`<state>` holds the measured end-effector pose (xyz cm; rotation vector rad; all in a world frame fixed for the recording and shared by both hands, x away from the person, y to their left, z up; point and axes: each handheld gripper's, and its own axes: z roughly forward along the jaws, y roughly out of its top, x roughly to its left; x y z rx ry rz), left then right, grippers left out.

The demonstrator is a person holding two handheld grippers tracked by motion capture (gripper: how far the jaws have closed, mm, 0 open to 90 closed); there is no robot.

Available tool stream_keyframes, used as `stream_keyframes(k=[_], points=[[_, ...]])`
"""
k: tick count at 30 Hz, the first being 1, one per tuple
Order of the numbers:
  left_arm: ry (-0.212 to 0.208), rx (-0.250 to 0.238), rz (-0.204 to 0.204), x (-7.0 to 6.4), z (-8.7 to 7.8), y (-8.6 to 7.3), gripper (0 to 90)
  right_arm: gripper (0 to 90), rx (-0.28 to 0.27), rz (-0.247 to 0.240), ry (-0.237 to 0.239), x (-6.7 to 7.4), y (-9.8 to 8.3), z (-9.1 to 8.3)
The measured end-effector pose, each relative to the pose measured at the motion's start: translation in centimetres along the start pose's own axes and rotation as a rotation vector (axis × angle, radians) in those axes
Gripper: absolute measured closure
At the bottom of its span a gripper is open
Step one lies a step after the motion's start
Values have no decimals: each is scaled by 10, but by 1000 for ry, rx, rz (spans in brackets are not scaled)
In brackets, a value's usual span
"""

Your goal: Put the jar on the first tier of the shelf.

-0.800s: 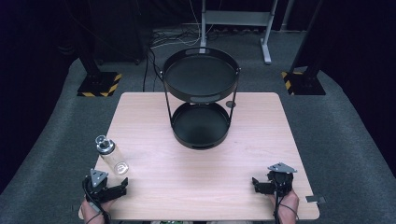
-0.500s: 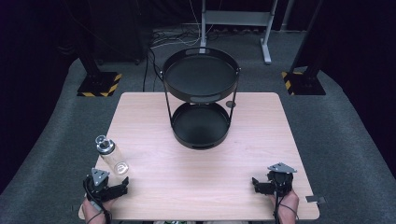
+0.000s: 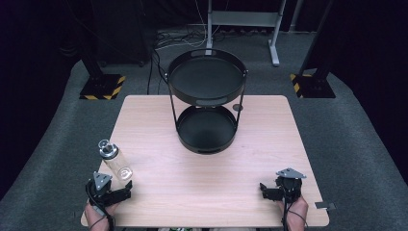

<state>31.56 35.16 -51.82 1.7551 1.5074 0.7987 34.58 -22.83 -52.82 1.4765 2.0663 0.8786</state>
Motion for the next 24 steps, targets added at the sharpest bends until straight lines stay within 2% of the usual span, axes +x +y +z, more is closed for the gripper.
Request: stream_keyframes(k=[12, 24], points=[[-16, -56, -2, 2, 0, 5, 2, 10, 0, 2, 2, 0, 0, 0], [-18, -152, 39, 9, -3, 24, 2, 11, 0, 2, 0, 0, 0, 0]])
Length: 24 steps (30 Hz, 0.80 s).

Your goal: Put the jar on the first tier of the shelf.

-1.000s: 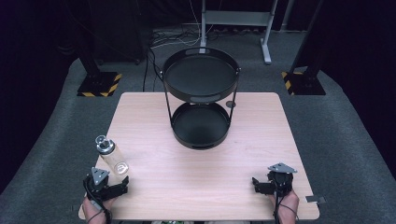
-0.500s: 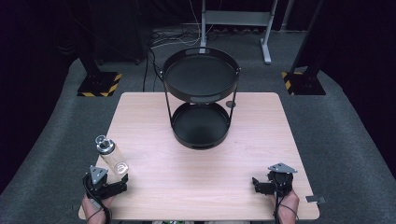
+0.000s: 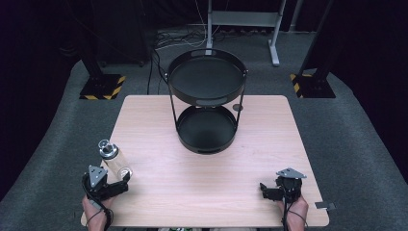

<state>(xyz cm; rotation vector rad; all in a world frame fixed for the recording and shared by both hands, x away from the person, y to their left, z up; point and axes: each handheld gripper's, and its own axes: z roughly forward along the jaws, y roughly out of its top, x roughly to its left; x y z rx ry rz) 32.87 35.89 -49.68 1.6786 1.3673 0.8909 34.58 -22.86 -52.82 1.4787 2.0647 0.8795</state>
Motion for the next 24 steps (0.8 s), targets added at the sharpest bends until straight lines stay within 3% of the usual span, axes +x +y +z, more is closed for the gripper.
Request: stream_keyframes(k=[15, 24], points=[[-2, -79, 26, 6, 6, 24, 2, 11, 0, 1, -1, 0, 0, 0], [-6, -90, 26, 6, 10, 31, 1, 11, 0, -2, -1, 0, 0, 0]])
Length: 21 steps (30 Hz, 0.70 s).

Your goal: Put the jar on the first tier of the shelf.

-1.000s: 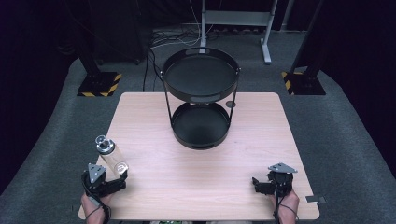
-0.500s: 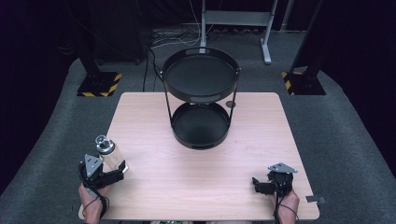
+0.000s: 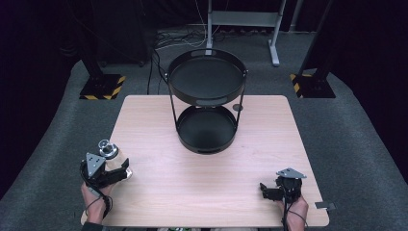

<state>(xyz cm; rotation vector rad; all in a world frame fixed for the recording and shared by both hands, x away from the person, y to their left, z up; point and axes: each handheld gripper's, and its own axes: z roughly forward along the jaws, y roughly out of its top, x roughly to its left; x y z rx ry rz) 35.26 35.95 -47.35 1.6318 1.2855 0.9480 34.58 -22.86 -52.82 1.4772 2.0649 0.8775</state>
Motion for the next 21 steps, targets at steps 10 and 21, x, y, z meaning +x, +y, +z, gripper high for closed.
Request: stream_keyframes(k=[10, 21], points=[[-1, -2, 1, -1, 4, 1, 1, 12, 0, 3, 0, 0, 0, 0], [-34, -35, -27, 0, 4, -6, 272, 11, 0, 4, 2, 0, 0, 0]])
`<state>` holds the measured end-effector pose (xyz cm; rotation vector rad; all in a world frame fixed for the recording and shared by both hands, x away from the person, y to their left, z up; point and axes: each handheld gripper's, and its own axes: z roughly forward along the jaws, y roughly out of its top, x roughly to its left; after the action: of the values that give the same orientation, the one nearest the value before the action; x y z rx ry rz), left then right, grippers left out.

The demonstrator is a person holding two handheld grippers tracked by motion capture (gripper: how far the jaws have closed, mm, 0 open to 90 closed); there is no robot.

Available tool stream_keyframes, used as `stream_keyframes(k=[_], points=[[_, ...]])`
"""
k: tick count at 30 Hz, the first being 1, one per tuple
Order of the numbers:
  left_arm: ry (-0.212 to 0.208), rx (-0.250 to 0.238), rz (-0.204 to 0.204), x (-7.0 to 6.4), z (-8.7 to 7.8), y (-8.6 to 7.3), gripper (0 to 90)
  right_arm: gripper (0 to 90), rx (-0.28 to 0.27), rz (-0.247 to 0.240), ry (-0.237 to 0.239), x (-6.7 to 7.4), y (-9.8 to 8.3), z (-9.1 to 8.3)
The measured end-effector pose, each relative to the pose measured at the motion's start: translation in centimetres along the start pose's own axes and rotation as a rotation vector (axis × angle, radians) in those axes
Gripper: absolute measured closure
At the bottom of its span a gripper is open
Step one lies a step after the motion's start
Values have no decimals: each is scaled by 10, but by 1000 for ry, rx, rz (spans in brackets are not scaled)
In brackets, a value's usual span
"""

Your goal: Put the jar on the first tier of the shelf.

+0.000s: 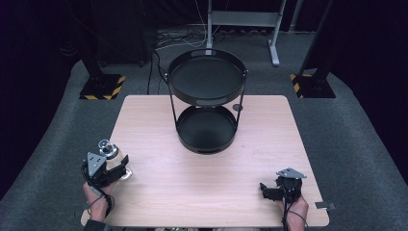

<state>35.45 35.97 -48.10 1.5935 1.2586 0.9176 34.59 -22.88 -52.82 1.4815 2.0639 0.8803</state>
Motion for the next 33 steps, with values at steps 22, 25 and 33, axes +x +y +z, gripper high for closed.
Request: stream_keyframes(k=[22, 25, 33], points=[[-47, -38, 11, -9, 1, 8, 315, 12, 0, 1, -1, 0, 0, 0], [-59, -38, 11, -11, 1, 10, 315, 12, 0, 1, 0, 0, 0, 0], [-77, -37, 6, -16, 2, 14, 315, 8, 1, 1, 0, 0, 0, 0]])
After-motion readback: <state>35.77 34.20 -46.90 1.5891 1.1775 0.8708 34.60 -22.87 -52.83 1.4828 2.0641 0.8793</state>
